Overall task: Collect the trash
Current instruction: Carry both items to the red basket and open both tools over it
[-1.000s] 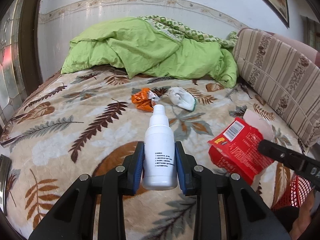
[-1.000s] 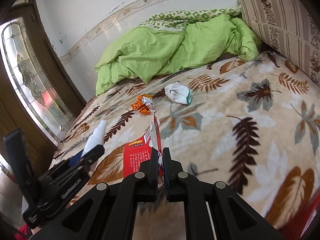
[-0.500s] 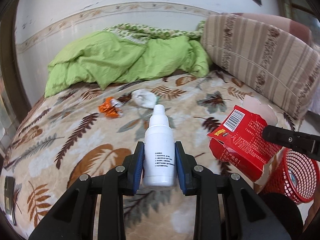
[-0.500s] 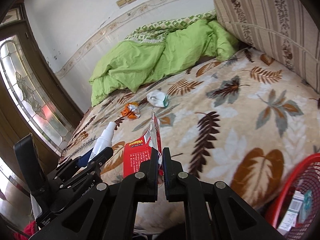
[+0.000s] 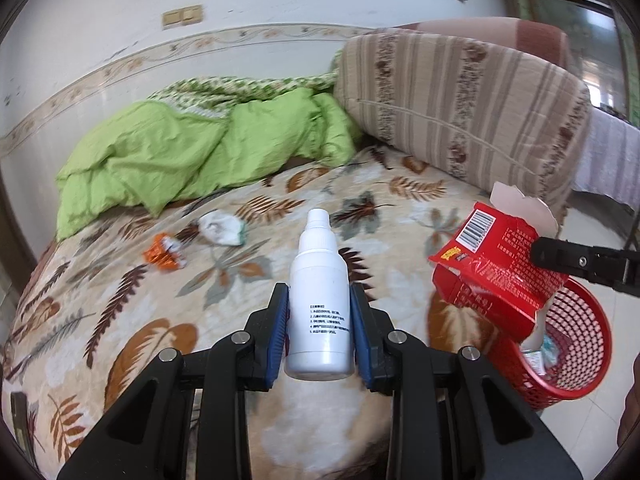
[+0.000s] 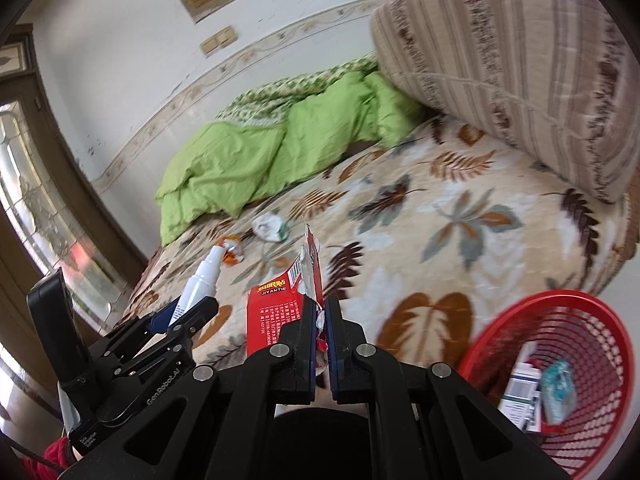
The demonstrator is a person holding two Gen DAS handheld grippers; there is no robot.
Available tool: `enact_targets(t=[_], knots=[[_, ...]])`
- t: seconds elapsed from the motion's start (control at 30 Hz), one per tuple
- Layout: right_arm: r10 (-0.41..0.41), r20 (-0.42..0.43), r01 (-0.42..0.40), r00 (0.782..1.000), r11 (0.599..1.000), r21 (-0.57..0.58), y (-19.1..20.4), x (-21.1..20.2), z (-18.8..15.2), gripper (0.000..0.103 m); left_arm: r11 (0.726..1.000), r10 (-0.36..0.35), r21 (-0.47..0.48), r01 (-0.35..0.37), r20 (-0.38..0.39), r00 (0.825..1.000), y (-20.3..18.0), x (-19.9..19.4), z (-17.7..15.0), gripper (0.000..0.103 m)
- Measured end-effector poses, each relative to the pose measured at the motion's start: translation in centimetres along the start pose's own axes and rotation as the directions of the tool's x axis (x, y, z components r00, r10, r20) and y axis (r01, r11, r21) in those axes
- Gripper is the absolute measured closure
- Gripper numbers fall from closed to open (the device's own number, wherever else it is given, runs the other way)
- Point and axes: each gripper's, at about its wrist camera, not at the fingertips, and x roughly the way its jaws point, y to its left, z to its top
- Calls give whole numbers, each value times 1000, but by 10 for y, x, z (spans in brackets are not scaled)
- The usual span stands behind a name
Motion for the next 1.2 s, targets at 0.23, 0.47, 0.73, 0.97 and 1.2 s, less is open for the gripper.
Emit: enact_targets(t=[0.23,0.47,0.73,0.97,1.2], knots=[[-85,51,82,995,995,52,-35,-41,2,98,991,-128,48,128,-8,992,-44,-7,12,74],[-205,77,196,976,974,113,-79,-85,-1,98,955,-287,58,291,-62,956,-89,-5,22,74],[-342,93,322,935,930,178,-117,-124,-8,98,883,-452,57,467,-172,875,-152,8,27,74],[-422,27,407,906,886,222,-138,-121,-14,68,861,-483,53,506,-224,846,-174,16,21,52],[-562,74,546,824,822,164,-95,-132,-11,22,906,-413,56,419,-96,906,-124,-18,27,23]])
